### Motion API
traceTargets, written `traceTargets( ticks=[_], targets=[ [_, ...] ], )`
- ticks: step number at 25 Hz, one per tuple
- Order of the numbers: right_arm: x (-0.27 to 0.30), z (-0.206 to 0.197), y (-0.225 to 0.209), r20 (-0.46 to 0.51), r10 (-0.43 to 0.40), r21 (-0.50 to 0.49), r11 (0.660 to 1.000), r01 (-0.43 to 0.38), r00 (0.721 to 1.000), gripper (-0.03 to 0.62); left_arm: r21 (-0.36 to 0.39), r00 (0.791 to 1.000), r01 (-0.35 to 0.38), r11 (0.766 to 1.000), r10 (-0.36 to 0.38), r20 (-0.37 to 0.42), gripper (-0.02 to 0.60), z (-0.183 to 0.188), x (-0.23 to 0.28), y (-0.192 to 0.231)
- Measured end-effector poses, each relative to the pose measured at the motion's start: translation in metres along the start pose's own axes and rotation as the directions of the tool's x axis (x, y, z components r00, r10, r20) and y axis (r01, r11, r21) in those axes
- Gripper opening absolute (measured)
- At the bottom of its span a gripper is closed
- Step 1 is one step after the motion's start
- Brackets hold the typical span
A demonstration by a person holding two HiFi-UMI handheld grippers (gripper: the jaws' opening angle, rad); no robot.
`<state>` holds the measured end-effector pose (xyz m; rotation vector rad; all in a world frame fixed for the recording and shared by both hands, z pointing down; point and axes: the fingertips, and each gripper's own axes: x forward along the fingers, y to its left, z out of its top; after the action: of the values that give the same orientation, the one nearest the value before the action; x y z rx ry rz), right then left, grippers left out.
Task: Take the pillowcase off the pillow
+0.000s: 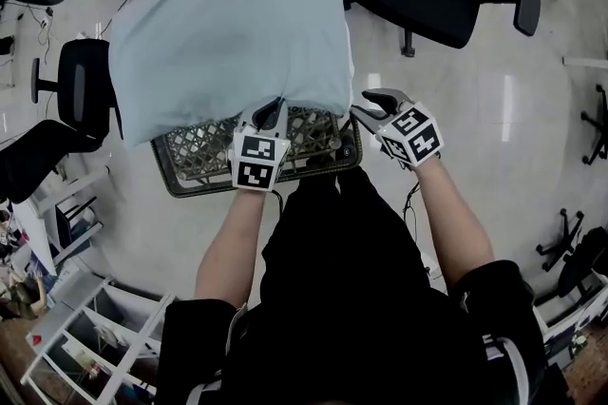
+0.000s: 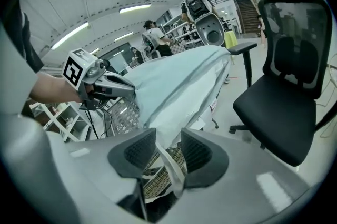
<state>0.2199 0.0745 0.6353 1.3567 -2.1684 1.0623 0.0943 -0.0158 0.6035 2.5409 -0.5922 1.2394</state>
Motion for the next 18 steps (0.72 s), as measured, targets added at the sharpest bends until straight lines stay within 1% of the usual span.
traceTargets(
  ticks=[3, 6, 7, 9, 10, 11, 13, 16, 18],
  targets=[
    [0.0, -0.005, 0.003, -0.046, 0.019, -0.049, 0.999, -0.022, 0.999, 0.163, -0.038, 1.0, 0.011, 0.999, -0.01, 0.019, 0.018, 0.001, -0.003, -0.003],
    [0.019, -0.009, 0.01, -0.094, 0.048, -0.088, 0.995, -0.056, 0.994, 0.172, -0.024, 1.0, 0.006, 1.0, -0.006, 0.018, 0.017, 0.001, -0.005, -0.004],
    [0.026, -0.008, 0.011, -0.096, 0.046, -0.107, 0.993, -0.056, 0.994, 0.154, -0.02, 1.0, 0.005, 1.0, -0.005, 0.017, 0.017, 0.001, -0.005, -0.004],
    [0.031, 0.0, 0.01, -0.084, 0.019, -0.17, 0.985, -0.033, 0.996, 0.07, -0.014, 1.0, 0.001, 1.0, -0.001, 0.017, 0.017, 0.002, -0.007, -0.004],
    [0.028, 0.006, 0.008, -0.073, 0.006, -0.2, 0.98, -0.02, 0.997, 0.049, -0.01, 1.0, -0.003, 1.0, 0.004, 0.018, 0.017, 0.003, -0.009, -0.002],
    [0.023, 0.012, 0.006, -0.062, -0.003, -0.215, 0.977, -0.01, 0.998, 0.041, -0.006, 1.0, -0.011, 1.0, 0.011, 0.02, 0.015, 0.003, -0.012, 0.001],
    [0.007, 0.02, 0.0, -0.048, -0.009, -0.209, 0.978, -0.001, 0.999, 0.036, -0.008, 0.999, -0.027, 1.0, 0.027, 0.028, 0.015, 0.003, -0.019, 0.009],
    [-0.013, 0.031, -0.001, -0.038, -0.006, -0.222, 0.975, -0.002, 0.999, 0.035, -0.045, 0.998, -0.037, 0.998, 0.039, 0.05, 0.015, 0.002, -0.026, 0.023],
    [-0.021, 0.044, 0.0, -0.02, -0.002, -0.234, 0.972, -0.003, 1.0, 0.035, -0.05, 0.996, -0.057, 0.997, 0.06, 0.066, 0.015, 0.006, -0.032, 0.035]
  ],
)
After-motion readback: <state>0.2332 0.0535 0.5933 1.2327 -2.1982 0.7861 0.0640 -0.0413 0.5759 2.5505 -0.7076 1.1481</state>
